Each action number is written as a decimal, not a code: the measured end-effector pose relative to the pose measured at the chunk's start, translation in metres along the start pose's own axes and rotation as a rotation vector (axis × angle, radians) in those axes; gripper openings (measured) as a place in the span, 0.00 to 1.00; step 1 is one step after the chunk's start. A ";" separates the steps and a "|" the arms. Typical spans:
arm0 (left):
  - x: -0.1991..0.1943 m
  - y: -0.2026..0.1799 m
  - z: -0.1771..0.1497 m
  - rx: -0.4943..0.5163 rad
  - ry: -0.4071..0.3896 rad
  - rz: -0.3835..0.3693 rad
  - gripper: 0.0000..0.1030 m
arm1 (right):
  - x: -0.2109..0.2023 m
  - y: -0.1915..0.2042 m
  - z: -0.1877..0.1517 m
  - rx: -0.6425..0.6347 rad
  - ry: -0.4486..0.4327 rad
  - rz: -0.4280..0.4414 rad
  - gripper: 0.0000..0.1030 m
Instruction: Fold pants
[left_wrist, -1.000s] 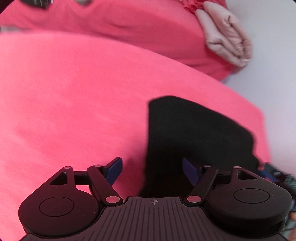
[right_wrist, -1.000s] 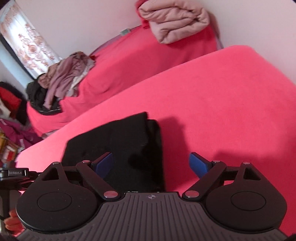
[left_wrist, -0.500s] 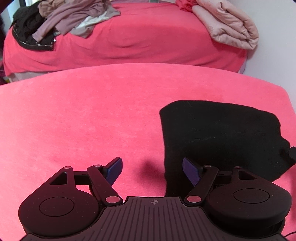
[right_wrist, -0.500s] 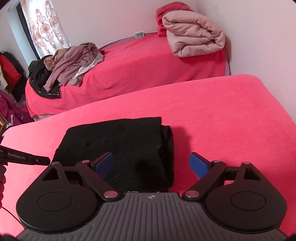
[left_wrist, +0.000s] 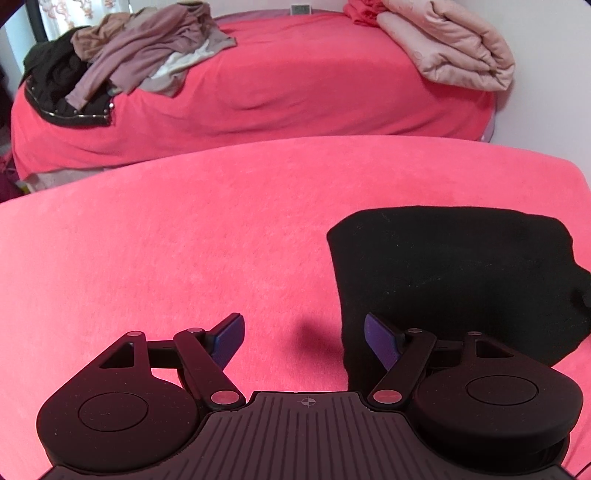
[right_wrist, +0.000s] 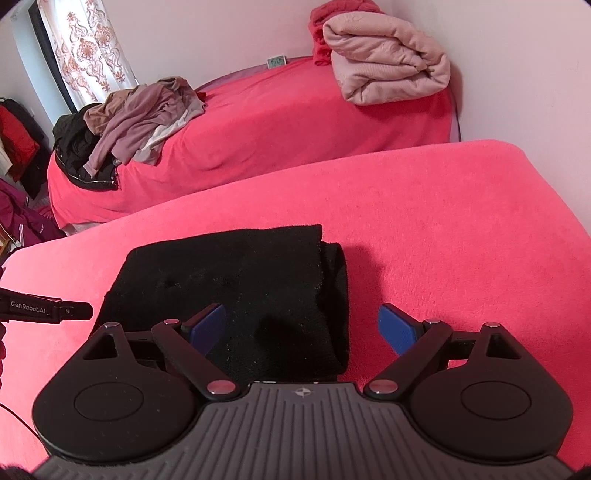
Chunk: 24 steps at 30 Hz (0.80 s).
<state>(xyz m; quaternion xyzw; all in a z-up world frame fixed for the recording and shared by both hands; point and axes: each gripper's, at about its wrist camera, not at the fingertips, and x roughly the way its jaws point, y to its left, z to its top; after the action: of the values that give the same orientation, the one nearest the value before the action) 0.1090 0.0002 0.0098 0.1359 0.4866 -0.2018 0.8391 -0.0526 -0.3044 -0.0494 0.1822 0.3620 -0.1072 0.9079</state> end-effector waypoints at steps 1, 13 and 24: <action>0.000 0.000 0.000 0.002 -0.001 0.003 1.00 | 0.001 0.000 0.000 -0.001 0.002 0.001 0.89; 0.012 0.011 0.001 -0.037 0.055 -0.055 1.00 | 0.007 -0.002 0.001 0.000 0.001 -0.004 0.89; 0.008 0.041 -0.054 -0.238 0.067 -0.236 1.00 | 0.016 0.069 0.031 -0.290 -0.044 0.173 0.64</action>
<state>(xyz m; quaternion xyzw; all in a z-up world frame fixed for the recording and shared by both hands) 0.0903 0.0577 -0.0222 -0.0156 0.5473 -0.2351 0.8031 0.0001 -0.2550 -0.0224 0.0774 0.3367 0.0209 0.9382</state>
